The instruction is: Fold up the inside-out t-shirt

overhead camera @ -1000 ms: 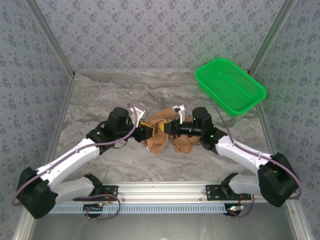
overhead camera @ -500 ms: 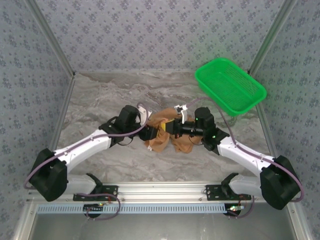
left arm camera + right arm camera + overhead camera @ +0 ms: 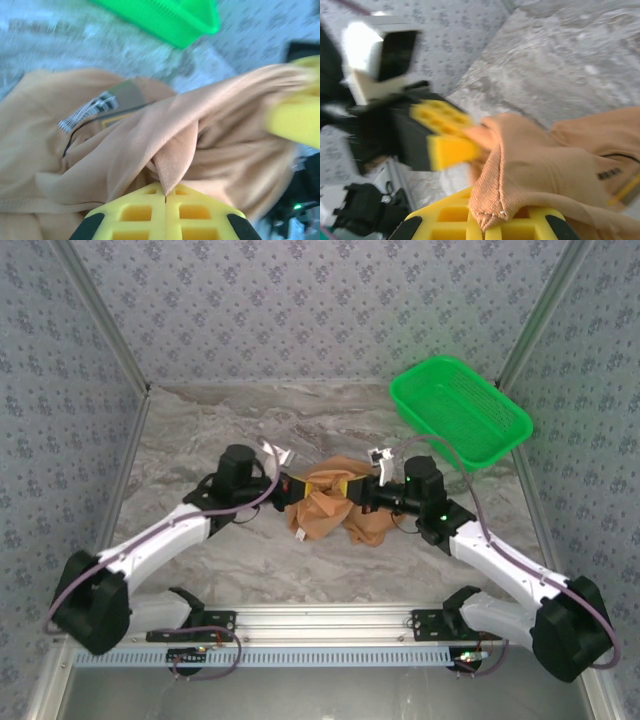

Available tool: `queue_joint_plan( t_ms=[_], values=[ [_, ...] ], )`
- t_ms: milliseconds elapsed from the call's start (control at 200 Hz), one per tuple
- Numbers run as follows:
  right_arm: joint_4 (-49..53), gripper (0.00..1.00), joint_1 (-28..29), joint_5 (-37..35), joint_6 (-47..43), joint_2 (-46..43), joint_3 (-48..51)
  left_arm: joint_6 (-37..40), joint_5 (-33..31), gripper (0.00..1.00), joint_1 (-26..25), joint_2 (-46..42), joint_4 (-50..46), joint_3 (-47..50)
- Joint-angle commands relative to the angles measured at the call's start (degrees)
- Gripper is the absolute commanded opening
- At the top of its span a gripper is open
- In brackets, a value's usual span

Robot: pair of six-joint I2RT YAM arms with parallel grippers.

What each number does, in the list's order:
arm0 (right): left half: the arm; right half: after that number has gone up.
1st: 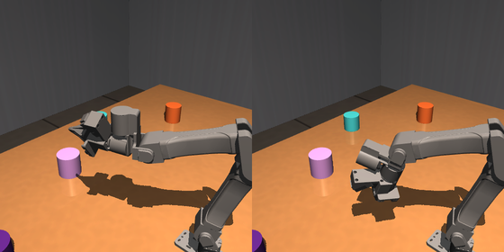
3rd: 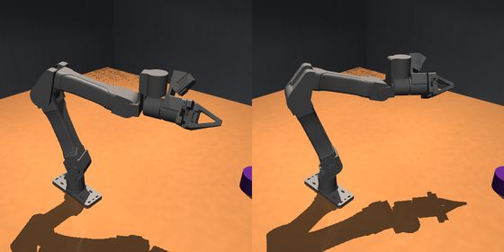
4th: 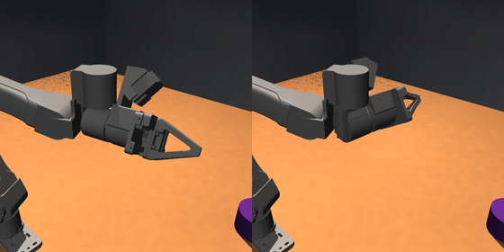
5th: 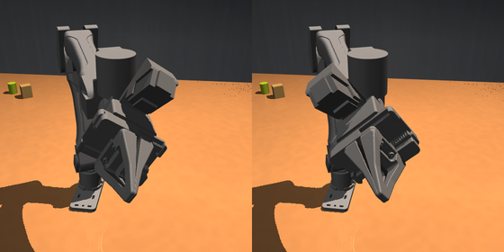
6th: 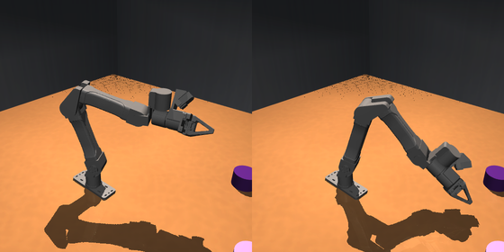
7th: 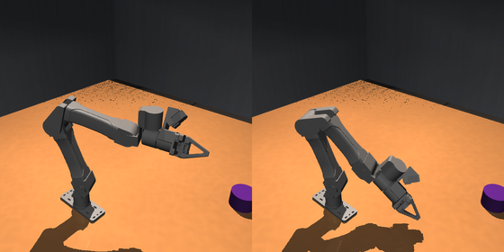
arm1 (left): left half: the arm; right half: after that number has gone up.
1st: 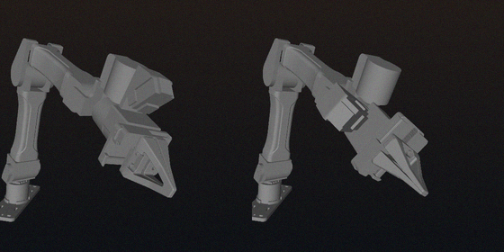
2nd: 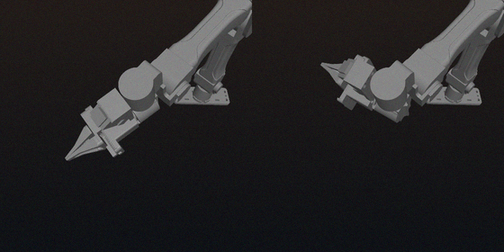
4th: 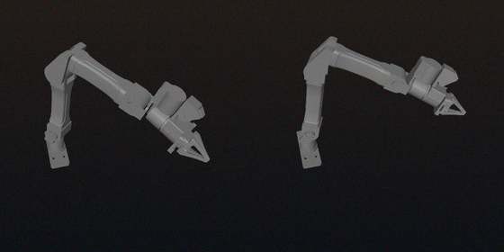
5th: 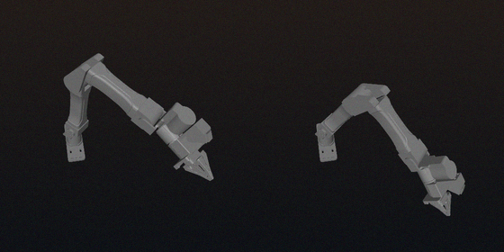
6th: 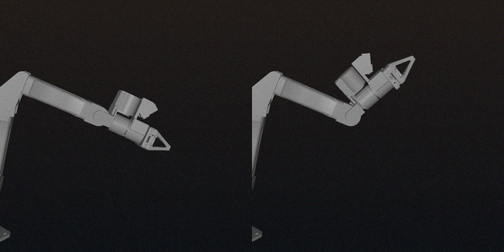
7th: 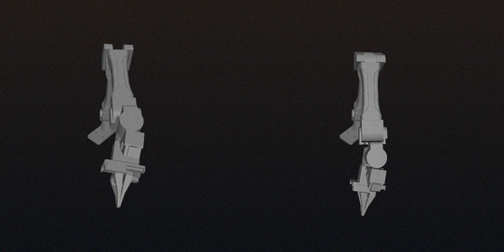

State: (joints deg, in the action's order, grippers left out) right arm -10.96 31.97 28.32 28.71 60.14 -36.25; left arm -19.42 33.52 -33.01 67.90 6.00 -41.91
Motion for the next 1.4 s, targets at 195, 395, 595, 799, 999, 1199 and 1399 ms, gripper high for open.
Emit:
queue_joint_plan(
  t_ms=[195, 395, 595, 799, 999, 1199, 1399],
  values=[
    [6.7, 0.07, -2.4, 0.4, -1.8, -1.6, -1.9, -4.6, 18.9, 0.00, 0.6, -6.8, 19.3, 3.8],
    [30.9, 0.33, -0.2, -17.7, -12.9, -2.6, -10.4, -2.6, 19.5, 0.00, 0.5, -6.3, 16.7, 1.8],
    [39.1, 0.44, 7.1, -23.3, -24.2, -4.3, -15.4, 0.2, 18.2, 0.00, 0.4, -5.5, 11.8, -0.2],
    [38.7, 0.58, 12.0, -20.8, -30.2, -0.9, -17.6, 1.2, 17.8, 0.00, 0.2, -5.1, 9.6, -0.7],
    [33.8, 0.67, 12.3, -12.9, -30.9, 1.0, -16.1, 1.7, 17.4, 0.00, 0.2, -5.1, 8.5, -0.8],
    [29.4, 0.61, 12.3, -11.6, -30.0, 4.1, -14.7, 2.1, 17.1, 0.00, 0.0, -5.4, 7.8, -0.8],
    [26.3, 0.50, 12.3, -10.8, -30.0, 7.5, -14.6, 2.3, 17.0, 0.00, 0.0, -5.7, 7.3, -0.9]
  ],
)
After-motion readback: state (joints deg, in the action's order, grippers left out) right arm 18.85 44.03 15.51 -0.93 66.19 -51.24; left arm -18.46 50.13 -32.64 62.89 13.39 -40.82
